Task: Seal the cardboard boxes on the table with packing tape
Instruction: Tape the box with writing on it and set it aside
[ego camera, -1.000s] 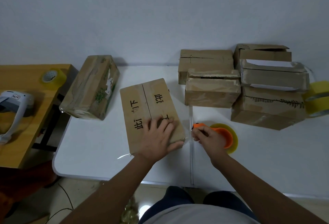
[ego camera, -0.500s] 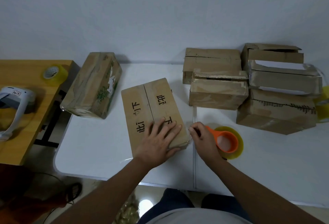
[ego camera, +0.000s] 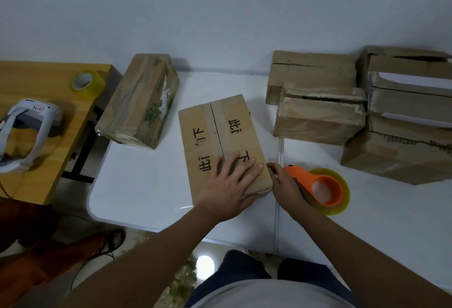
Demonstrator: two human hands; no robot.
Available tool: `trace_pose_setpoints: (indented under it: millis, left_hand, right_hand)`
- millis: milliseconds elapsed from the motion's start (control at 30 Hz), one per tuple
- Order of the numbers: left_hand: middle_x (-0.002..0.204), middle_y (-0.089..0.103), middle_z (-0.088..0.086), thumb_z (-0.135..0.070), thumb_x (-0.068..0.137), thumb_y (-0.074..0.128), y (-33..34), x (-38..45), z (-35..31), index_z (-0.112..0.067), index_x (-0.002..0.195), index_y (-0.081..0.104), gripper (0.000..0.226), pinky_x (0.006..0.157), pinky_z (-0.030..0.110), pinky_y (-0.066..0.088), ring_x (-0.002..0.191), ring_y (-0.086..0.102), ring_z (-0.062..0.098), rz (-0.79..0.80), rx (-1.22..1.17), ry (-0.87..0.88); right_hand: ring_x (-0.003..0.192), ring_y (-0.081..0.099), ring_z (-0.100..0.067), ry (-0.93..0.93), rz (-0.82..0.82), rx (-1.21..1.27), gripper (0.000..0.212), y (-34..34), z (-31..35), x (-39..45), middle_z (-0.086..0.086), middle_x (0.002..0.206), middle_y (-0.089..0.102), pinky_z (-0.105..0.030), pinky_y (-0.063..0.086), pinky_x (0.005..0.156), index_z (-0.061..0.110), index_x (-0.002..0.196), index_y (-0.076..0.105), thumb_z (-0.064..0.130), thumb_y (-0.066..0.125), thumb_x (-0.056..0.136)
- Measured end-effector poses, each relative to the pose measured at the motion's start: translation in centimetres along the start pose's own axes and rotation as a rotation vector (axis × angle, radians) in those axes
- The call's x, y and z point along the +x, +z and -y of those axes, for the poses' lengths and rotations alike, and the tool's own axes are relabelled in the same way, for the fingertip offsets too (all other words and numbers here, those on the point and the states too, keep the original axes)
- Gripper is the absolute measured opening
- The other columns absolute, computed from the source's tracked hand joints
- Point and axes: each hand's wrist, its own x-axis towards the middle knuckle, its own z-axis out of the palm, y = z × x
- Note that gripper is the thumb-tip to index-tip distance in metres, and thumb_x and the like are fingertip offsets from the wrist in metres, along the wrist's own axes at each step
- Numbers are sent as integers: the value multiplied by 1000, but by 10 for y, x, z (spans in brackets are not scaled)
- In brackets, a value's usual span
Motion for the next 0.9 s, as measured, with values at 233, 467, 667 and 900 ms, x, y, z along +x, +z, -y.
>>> trace_pose_setpoints:
  millis: [233, 467, 667, 900]
  left_hand:
    - [153, 39, 1, -66, 94, 39, 0, 0, -1, -28, 154, 27, 73, 112, 60, 26, 142, 30, 34, -7, 2, -2]
    - [153, 39, 1, -69, 93, 39, -2, 3, -3, -28, 153, 29, 74, 111, 60, 28, 142, 30, 34, 23, 0, -11]
    - [151, 42, 1, -72, 95, 32, -6, 3, -3, -27, 152, 34, 73, 109, 59, 31, 141, 33, 34, 33, -12, -21]
    - [149, 44, -1, -72, 94, 33, -8, 21, -15, -28, 151, 34, 72, 110, 58, 31, 139, 35, 32, -21, 1, 110]
  right_hand:
    - [109, 57, -6, -202, 90, -146, 59, -13, 0, -40, 2, 125, 59, -8, 44, 89, 18, 148, 37, -6, 47, 95]
    - [70, 50, 5, -297, 173, -473, 56, -23, 25, -39, -2, 112, 65, -7, 40, 61, 24, 149, 28, 30, 54, 99]
    - [89, 64, -21, -280, 253, -674, 60, -34, 25, -24, -9, 107, 65, -32, 50, 76, 22, 151, 28, 43, 50, 98]
    - [90, 54, 0, -305, 263, -587, 45, -71, 19, -37, 9, 112, 58, -19, 46, 74, 32, 136, 45, 44, 57, 95]
